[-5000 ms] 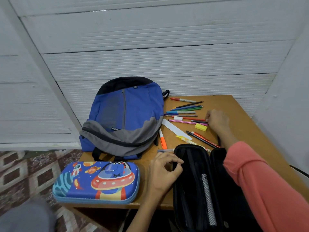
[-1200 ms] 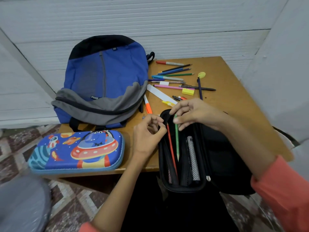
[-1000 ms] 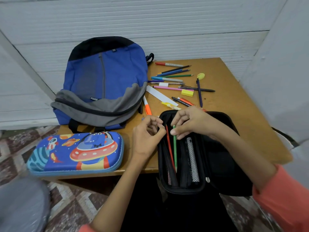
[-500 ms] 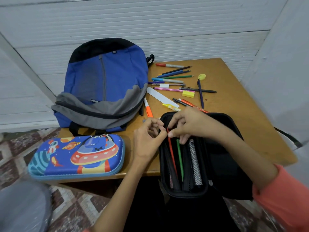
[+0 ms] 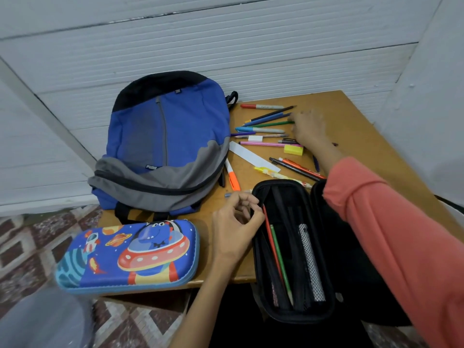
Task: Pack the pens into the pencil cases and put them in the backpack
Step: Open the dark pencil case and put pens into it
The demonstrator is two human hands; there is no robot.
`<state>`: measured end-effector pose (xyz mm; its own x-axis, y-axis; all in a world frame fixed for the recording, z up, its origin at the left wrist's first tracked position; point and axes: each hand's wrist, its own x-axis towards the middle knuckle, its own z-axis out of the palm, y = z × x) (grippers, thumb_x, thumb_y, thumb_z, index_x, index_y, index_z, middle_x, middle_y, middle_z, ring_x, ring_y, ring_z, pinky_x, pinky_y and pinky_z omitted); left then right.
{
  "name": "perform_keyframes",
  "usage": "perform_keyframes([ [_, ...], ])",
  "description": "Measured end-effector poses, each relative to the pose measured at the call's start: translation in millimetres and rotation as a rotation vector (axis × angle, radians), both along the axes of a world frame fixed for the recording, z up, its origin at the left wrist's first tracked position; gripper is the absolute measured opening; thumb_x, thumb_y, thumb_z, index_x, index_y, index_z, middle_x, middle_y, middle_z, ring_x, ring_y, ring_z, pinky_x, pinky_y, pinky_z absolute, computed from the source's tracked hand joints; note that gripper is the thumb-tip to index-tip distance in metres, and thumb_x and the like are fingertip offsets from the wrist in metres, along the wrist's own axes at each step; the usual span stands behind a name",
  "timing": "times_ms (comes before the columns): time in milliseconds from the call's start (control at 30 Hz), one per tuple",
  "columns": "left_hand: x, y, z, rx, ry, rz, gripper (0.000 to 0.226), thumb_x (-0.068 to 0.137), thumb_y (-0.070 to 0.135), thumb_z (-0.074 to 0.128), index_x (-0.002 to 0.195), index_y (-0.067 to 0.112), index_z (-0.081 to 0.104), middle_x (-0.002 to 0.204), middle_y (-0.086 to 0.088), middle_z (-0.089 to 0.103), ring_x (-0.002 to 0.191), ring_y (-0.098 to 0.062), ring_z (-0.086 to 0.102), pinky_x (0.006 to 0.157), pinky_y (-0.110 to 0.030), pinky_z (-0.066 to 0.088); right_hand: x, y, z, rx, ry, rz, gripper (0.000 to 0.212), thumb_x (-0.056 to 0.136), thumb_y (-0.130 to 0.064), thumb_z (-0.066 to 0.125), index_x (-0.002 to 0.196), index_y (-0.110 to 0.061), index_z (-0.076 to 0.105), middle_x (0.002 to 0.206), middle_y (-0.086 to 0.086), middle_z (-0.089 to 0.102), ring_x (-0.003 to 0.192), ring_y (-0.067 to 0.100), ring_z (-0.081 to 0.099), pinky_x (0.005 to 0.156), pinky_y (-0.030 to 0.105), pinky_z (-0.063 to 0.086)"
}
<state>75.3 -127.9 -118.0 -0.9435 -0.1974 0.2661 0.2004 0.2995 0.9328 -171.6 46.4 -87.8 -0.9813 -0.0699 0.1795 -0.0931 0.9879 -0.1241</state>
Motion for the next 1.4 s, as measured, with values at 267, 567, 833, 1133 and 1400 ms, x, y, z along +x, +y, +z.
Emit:
perform_keyframes([
  [267,0.4,1.1,0.2,0.012,0.006,0.004,0.012,0.075,0.01,0.066,0.081,0.02,0.065,0.071,0.006,0.062,0.061,-0.005,0.051,0.06,-0.017,0.042,-2.1,9.4,-0.3,-0.102,0.021,-0.059,0.019,0.098,-0.017,0.05,0.111,-0.01,0.063,0.125,0.017,0.053,0.121,0.035,0.044,0.099,0.043,0.033],
  [567,0.7,3.4,1.8,0.022,-0.003,0.014,0.013,0.073,0.011,0.065,0.08,0.022,0.065,0.073,0.001,0.064,0.06,-0.006,0.05,0.059,-0.015,0.04,60.7,20.8,61.5,-1.41,0.063,0.231,0.01,0.094,-0.001,0.055,0.1,-0.008,0.052,0.081,0.004,0.063,0.064,0.01,0.06,0.053,0.021,0.046],
  [833,3.3,2.9,3.4,0.019,-0.005,0.018,0.011,0.074,0.01,0.065,0.081,0.018,0.066,0.075,-0.002,0.065,0.062,-0.007,0.051,0.059,-0.018,0.042,144.5,4.7,58.2,-1.347,-0.389,0.35,0.036,0.085,-0.005,0.068,0.117,-0.005,0.05,0.079,0.014,0.066,0.054,0.018,0.059,0.048,0.023,0.052],
  [1133,1.8,2.8,2.3,0.003,0.01,0.023,0.01,0.073,0.013,0.066,0.081,0.017,0.066,0.073,0.003,0.063,0.06,-0.005,0.051,0.057,-0.014,0.039,192.4,-7.8,32.0,-0.959,-0.661,0.343,0.034,0.079,-0.006,0.077,0.102,-0.006,0.052,0.069,0.018,0.067,0.057,0.029,0.069,0.059,0.035,0.06],
  [1400,0.8,1.2,0.6,-0.008,0.015,0.014,0.013,0.074,0.01,0.068,0.082,0.02,0.066,0.074,0.005,0.065,0.06,-0.005,0.053,0.058,-0.013,0.04,198.3,-11.2,33.5,-0.749,-0.603,0.369,0.018,0.082,-0.011,0.075,0.088,0.001,0.063,0.067,0.019,0.069,0.052,0.027,0.067,0.052,0.029,0.057],
])
